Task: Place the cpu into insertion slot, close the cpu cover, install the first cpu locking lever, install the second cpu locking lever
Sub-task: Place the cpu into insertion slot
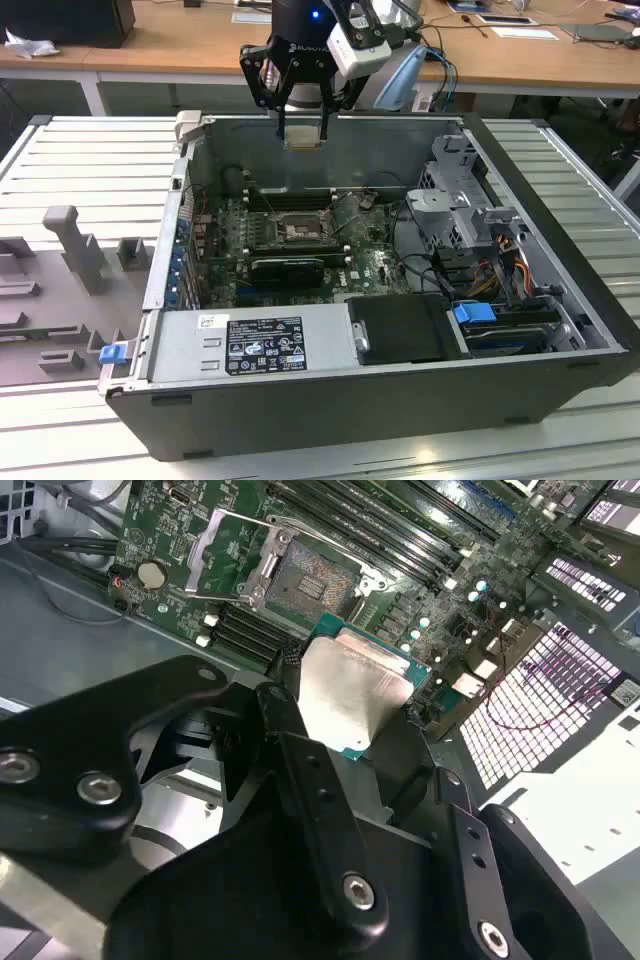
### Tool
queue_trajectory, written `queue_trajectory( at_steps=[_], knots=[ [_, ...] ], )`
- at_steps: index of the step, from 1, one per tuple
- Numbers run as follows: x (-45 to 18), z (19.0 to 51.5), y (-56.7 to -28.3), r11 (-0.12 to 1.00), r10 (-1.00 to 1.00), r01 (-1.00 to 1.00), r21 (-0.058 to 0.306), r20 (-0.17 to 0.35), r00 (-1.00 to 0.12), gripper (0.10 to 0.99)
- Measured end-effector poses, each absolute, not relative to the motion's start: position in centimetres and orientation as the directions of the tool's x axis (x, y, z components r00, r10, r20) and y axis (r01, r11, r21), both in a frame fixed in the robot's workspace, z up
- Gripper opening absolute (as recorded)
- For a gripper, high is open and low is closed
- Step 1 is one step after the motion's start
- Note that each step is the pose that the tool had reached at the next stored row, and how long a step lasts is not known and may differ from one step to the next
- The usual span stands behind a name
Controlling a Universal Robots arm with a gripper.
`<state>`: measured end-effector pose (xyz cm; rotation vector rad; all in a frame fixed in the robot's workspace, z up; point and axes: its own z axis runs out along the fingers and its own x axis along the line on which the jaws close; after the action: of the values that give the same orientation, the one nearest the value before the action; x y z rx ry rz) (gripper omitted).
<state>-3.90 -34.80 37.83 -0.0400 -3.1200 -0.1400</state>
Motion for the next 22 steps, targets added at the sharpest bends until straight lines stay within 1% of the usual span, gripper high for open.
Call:
queue_trajectory(
  at_steps=[4,10,22],
  knots=[
    [-3.91,37.79,-34.82,0.994,0.067,0.068,0.089,0.019,-0.998,0.525],
    [-3.90,37.67,-34.87,0.993,0.072,0.073,0.089,0.019,-0.997,0.525],
    [-3.90,37.60,-34.87,0.979,0.181,0.182,0.089,0.019,-0.983,0.525]
  ],
)
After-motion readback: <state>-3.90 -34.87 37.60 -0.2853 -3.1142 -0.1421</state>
